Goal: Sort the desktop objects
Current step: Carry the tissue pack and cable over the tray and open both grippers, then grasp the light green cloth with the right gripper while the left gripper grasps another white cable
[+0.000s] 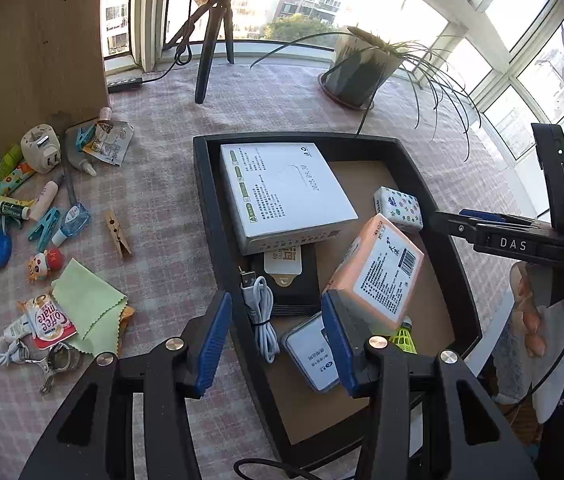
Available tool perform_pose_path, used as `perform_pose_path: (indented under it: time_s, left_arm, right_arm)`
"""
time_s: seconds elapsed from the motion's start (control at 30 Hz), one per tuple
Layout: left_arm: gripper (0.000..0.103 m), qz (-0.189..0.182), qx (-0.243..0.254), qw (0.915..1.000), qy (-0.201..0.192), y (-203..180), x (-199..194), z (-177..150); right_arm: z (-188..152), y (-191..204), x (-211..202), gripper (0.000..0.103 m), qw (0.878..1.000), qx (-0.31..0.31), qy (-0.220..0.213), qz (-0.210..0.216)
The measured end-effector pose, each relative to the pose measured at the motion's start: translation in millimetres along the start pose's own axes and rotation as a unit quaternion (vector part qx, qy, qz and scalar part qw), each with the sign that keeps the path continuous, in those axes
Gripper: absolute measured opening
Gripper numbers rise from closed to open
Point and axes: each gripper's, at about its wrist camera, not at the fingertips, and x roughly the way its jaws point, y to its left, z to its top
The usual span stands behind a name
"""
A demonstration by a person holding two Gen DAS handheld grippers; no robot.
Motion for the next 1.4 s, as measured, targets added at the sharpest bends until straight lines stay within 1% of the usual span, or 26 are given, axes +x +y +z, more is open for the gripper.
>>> perform_pose_path:
  time_s: [0.23,0.33,0.4,0.57,0.73,0.8,0.87,0.93,0.97,1.0,1.07,1.13,1.23,1.3,1.4]
  left_arm:
    - [0.044,0.013,-0.011,0.9998,-0.005,13,-4,-6]
    - [0.044,0.023,-0.023,0.9995,-0.001,27,-2,-14]
    - [0.044,0.03,-0.04,0.9988,0.005,43,0,-21]
    - [0.044,0.057,-0.097,0.9936,0.011,102,-3,-44]
    - [0.043,0.107,-0.147,0.9833,-0.008,177,-23,-68]
    - [0.038,0.133,-0.149,0.9798,-0.013,203,-30,-75]
    - [0.037,0.149,-0.146,0.9779,-0.006,224,-34,-82]
    - [0.037,0.156,-0.137,0.9782,-0.002,239,-36,-87]
    - [0.037,0.158,-0.129,0.9789,0.003,244,-37,-90]
    - [0.037,0.163,-0.121,0.9792,0.008,248,-37,-91]
    - [0.037,0.17,-0.095,0.9808,0.018,251,-35,-90]
    - [0.037,0.175,-0.072,0.9816,0.023,251,-31,-88]
    - [0.037,0.182,-0.04,0.9815,0.042,248,-21,-83]
    - [0.041,0.182,-0.011,0.9816,0.056,242,-12,-82]
    - [0.04,0.184,0.015,0.9801,0.074,240,-2,-80]
  right_arm:
    - [1,26,-1,0.073,0.999,-0.024,-0.004,0.024]
    - [1,42,1,0.073,0.999,-0.036,-0.001,0.041]
    - [1,55,4,0.073,0.997,-0.047,0.002,0.054]
    - [4,99,8,0.073,0.992,-0.083,0.01,0.093]
    - [9,157,15,0.073,0.982,-0.137,0.022,0.128]
    - [11,181,19,0.073,0.976,-0.164,0.027,0.139]
    - [10,204,26,0.073,0.97,-0.189,0.036,0.15]
    - [10,226,34,0.072,0.963,-0.209,0.049,0.163]
    - [11,236,39,0.071,0.96,-0.216,0.058,0.17]
    - [11,246,46,0.067,0.958,-0.22,0.066,0.173]
    - [13,264,60,0.063,0.953,-0.231,0.084,0.175]
    - [14,280,77,0.063,0.95,-0.241,0.104,0.17]
    - [14,299,104,0.063,0.946,-0.253,0.129,0.154]
    - [15,307,119,0.063,0.948,-0.255,0.137,0.135]
    - [17,313,134,0.063,0.948,-0.252,0.147,0.128]
